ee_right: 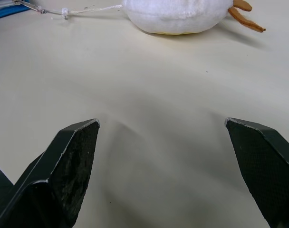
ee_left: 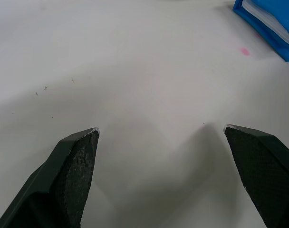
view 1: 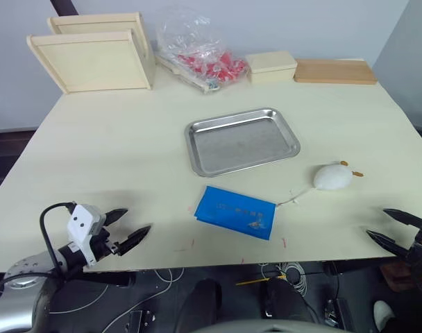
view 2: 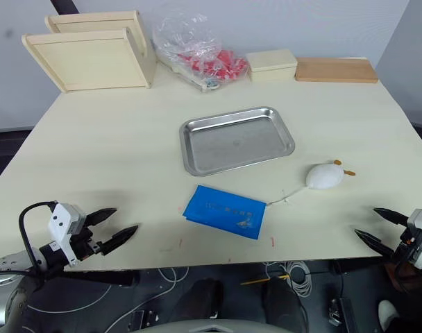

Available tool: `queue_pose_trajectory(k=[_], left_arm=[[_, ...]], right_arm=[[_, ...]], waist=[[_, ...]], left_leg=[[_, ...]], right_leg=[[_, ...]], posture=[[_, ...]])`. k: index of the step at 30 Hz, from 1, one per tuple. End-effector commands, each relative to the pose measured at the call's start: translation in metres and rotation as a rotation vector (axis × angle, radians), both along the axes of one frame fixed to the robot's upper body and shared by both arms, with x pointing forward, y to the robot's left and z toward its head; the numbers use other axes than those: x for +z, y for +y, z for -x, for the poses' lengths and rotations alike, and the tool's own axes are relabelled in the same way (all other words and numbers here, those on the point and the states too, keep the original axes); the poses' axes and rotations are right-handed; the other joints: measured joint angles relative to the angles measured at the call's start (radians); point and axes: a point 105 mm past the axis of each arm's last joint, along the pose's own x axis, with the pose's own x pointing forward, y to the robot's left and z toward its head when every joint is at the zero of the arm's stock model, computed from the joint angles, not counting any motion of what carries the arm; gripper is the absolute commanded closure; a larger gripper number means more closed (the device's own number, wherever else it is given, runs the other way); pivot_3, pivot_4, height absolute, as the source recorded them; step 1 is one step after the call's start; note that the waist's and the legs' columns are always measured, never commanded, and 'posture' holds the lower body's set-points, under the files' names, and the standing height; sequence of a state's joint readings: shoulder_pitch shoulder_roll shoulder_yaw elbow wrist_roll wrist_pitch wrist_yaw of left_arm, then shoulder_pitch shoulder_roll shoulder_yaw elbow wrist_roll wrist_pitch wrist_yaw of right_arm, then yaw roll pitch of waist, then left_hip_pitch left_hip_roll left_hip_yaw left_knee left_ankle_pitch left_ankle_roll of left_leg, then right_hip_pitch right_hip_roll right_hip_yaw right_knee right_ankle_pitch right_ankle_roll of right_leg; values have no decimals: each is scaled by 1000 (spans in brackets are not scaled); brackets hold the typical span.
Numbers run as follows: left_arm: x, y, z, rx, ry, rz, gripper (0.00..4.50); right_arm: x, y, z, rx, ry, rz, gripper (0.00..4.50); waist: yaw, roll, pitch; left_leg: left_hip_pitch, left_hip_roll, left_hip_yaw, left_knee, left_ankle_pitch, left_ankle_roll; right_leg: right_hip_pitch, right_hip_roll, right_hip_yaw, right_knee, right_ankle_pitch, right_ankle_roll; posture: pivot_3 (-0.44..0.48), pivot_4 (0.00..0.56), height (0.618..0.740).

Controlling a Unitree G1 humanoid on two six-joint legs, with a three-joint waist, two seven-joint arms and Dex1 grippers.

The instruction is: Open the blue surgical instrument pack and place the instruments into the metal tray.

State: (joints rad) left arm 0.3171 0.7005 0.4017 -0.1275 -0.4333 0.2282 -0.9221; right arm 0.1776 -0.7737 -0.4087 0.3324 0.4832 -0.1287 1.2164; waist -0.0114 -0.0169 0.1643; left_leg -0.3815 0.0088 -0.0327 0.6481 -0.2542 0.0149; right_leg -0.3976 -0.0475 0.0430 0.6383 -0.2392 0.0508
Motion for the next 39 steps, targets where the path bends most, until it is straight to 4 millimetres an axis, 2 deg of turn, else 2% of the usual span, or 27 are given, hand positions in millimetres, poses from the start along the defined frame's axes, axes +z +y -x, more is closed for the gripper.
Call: queue_pose_trajectory(k=[1,10,17,21,25,26,27,32,33,34,36,39], left_arm=[[8,2,-2,-16,-36,-16,0],[10,-3,-11,-69,-21,40,0],[19,-11,-22,-155,-28,62,0],[20,-14,-28,-228,-34,49,0],[19,-24,-37,-329,-32,53,987],[18,-26,-40,-351,-29,54,1618],[18,-28,-42,-368,-26,52,1943],[18,-39,-56,-470,-23,42,4163],[18,-42,-59,-491,-21,44,4437],[18,-45,-61,-507,-18,43,4500],[15,-50,-67,-545,-6,33,4500],[12,-57,-74,-588,0,22,4500]], right_arm=[[9,1,-3,-4,-49,11,76],[10,9,-5,-5,-68,14,76],[15,34,-7,44,-63,-2,76],[20,59,-6,113,-64,-16,76],[22,90,-5,208,-43,-38,0],[23,96,-6,223,-43,-42,520],[24,101,-6,239,-43,-46,761],[20,121,-10,294,-42,-5,3024],[19,125,-11,302,-40,-2,3354],[18,129,-12,310,-38,2,3823],[15,139,-14,337,-37,19,4409],[10,150,-19,354,-40,43,4409]], waist=[[0,0,0],[0,0,0],[0,0,0],[-1,1,0],[1,1,0],[1,1,0],[2,1,0],[1,0,0],[1,0,0],[1,-1,0],[1,-1,0],[0,-1,0]], left_leg=[[0,0,0,0,0,0],[0,0,0,0,0,0],[0,0,0,0,0,0],[0,0,0,0,0,0],[0,0,0,0,0,0],[0,0,-1,1,0,0],[0,0,-1,1,0,0],[0,-1,-1,1,0,0],[-1,-1,-1,1,0,0],[-1,-1,-1,1,0,0],[-1,-2,0,1,0,0],[-1,-2,0,2,0,0]], right_leg=[[0,0,0,0,0,0],[0,3,0,0,0,0],[0,4,0,1,0,0],[0,4,0,1,0,0],[0,5,0,1,0,0],[0,5,-1,1,1,0],[0,5,-1,1,1,-1],[0,5,-1,1,2,-3],[0,5,-2,1,2,-3],[0,5,-1,1,3,-3],[0,6,-2,1,3,-2],[0,6,-2,2,4,-1]], posture=[[0,150,740],[0,150,740],[0,150,740],[0,150,740],[0,150,740],[0,150,740],[0,150,740],[0,150,740],[0,150,740],[0,150,740],[0,150,740],[0,150,740]])
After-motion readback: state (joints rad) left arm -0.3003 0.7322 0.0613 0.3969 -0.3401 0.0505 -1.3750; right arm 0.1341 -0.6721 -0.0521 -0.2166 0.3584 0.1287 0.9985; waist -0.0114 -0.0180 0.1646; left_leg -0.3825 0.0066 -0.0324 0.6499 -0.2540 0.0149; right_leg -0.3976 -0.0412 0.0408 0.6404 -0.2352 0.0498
